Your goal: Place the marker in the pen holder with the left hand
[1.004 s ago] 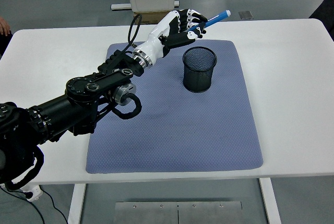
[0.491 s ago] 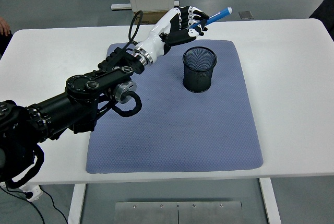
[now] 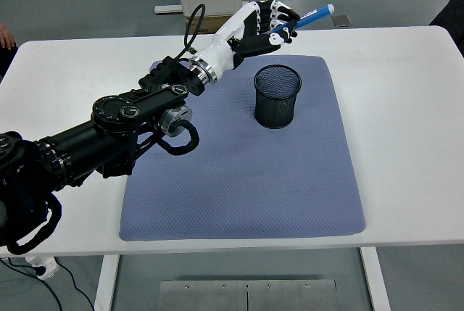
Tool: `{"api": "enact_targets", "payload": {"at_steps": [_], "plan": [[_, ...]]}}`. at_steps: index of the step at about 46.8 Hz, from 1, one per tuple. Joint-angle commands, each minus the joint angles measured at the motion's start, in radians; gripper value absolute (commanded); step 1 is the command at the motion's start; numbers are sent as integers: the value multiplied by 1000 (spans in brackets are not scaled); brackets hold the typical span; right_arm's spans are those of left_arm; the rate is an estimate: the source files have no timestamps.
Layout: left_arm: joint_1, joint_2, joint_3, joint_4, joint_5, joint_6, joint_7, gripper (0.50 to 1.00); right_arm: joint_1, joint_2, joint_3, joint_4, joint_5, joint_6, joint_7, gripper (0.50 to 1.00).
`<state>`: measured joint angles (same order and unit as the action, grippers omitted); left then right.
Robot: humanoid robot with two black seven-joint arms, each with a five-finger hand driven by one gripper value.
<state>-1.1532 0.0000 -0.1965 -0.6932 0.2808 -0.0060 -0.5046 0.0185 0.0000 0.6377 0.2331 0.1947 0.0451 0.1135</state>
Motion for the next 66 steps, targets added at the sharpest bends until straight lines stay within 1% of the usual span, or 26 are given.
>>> {"api": "enact_targets", "payload": {"at_steps": [1,18,19,23,24,25,26,28,29,34,42,47,54,61,66], "plan": [[4,0,2,0,5,0,0,500,0,0,0,0,0,-1,0,1000],[13,0,2,0,11,1,0,500,0,0,-1,0,0,1,0,1000],[13,0,2,0,9,1,0,513,0,0,0,0,0,1,0,1000],[13,0,2,0,9,3,0,636,0,0,0,0,0,1,0,1000],[13,0,2,0,9,3,0,637,0,0,0,0,0,1,0,1000],[13,0,3,0,9,9,0,721,0,0,0,0,0,1,0,1000],[13,0,2,0,9,14,0,777,0,0,0,0,0,1,0,1000],[13,0,2,0,9,15,0,935,0,0,0,0,0,-1,0,1000],[13,0,2,0,9,15,0,999,0,0,0,0,0,-1,0,1000],[9,0,0,1,8,15,0,1000,0,0,0,0,0,1,0,1000],[-37,0,-9,1,-9,12,0,1000,0,0,-1,0,0,1,0,1000],[-46,0,-40,3,-12,14,0,1000,0,0,0,0,0,1,0,1000],[-46,0,-92,4,-12,12,0,1000,0,0,0,0,0,-1,0,1000],[-31,0,-89,12,-9,15,3,1000,0,0,0,0,0,1,0,1000],[0,9,-90,12,-9,17,5,1000,0,0,0,0,0,-1,0,1000]]}}
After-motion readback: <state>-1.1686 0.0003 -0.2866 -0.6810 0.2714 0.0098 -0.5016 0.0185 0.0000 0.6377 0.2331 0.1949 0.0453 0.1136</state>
